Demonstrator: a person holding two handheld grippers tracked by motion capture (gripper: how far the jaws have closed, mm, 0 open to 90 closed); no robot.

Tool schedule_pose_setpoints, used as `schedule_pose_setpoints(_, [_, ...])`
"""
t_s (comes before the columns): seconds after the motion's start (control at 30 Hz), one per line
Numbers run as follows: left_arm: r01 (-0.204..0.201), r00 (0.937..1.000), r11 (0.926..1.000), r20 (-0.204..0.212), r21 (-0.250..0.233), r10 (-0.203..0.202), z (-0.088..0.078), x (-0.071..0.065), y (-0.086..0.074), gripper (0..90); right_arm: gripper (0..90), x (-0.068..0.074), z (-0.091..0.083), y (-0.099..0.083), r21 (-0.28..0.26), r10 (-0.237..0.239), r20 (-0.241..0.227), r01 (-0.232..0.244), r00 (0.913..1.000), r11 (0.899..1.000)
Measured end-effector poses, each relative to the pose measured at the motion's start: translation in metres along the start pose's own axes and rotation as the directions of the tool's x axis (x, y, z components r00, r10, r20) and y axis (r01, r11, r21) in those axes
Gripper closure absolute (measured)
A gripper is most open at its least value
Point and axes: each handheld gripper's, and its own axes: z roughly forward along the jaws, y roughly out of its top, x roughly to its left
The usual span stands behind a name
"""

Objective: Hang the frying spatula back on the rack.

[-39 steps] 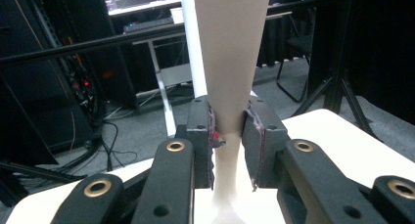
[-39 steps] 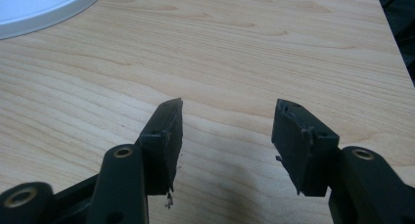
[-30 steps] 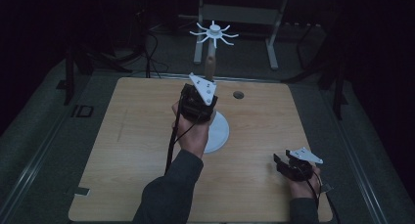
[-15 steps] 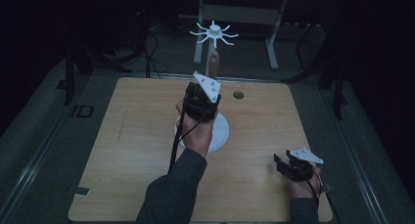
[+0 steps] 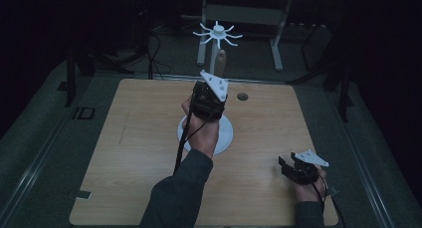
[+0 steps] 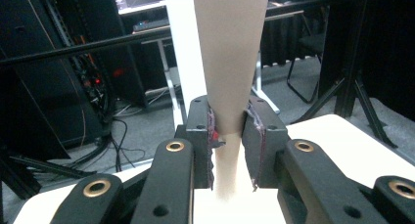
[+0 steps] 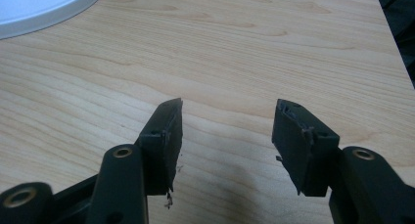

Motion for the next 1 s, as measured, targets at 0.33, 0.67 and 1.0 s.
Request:
schedule_pose_setpoints(0.33, [0.000, 0.9999, 0.9999, -0.013, 0.010, 0.000, 0.004, 0.000, 0.005, 74.4, 44.6, 0.000, 0.000, 0.000, 0.001, -0.001, 0.000, 0.001, 1.0000, 1.000])
schedule_pose_setpoints(0.67, [0.011, 0.9994, 0.9996, -0.034, 0.028, -0.011, 0.010, 0.005, 0.007, 74.4, 44.6, 0.000, 0.000, 0.000, 0.000, 0.000, -0.001, 0.000, 1.0000, 1.000])
schedule_pose_setpoints(1.0, [0.002, 0.9992, 0.9987, -0.040, 0.051, 0.000, 0.017, 0.007, 0.008, 74.4, 44.6, 0.000, 0.001, 0.000, 0.002, 0.000, -0.002, 0.000, 1.0000, 1.000])
